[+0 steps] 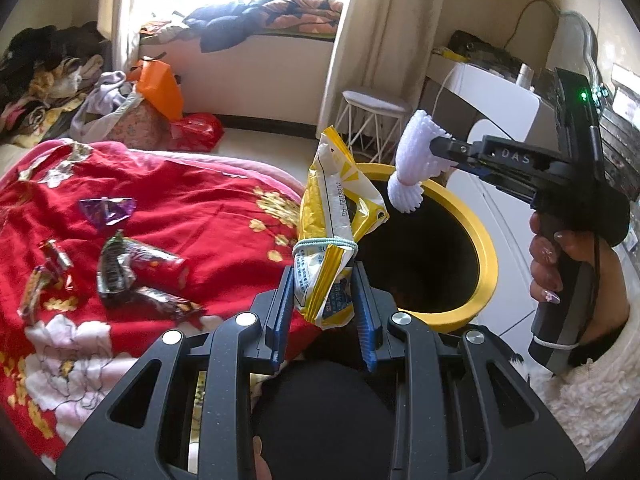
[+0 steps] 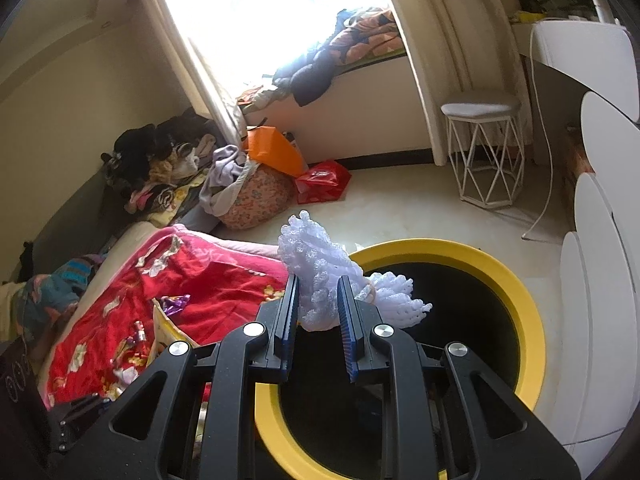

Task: Collect trash
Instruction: 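Carry both items over the yellow bin and open both tools to drop them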

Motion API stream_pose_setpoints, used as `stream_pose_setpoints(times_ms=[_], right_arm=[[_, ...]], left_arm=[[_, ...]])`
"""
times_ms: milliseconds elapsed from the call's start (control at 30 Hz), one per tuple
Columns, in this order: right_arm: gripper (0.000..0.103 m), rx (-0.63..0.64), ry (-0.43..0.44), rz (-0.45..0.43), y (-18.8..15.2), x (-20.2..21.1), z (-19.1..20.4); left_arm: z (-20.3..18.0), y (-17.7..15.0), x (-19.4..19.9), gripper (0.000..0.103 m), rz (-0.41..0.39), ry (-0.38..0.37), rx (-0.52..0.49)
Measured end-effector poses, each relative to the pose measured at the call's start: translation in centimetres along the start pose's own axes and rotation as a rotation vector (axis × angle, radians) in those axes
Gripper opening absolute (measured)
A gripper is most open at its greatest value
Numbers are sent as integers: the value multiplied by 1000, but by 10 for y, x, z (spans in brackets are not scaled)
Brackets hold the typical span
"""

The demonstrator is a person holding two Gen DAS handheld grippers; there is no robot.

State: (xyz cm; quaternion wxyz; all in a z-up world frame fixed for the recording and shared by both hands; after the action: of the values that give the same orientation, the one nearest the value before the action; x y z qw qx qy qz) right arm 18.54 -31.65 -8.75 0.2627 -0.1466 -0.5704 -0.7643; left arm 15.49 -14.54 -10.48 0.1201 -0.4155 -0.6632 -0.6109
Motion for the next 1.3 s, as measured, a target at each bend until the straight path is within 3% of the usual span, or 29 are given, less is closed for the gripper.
stream_pose_setpoints(times_ms=[500,1000,1167,1300], right_arm=[[19,-60,-11,10,-6,-6,-25],[21,-112,39,51,-9,-15,-39],[35,-136,30,68,-12,-18,-50],[45,-157,-5,68,-14,-17,-60]], left_arm=[[-28,-7,-31,23,68,-11,-49],[-43,-11,-61,23,132,-27,-62],[-46,-10,-69,24,137,-38,-46],[-51,-6,-68,51,110,-55,-59]])
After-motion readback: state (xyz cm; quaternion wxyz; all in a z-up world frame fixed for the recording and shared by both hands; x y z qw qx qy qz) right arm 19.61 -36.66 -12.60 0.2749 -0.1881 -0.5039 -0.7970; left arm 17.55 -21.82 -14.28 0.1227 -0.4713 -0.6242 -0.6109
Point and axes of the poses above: each gripper's, at about its wrist camera, not at the fingertips, and x roughly against the way its jaws point, z to its left, y to its top, the point moved 5 cm from there along -x, roughly the way its jaws point, and after that the axes turned 7 degrees about x, right-handed, at the moved point
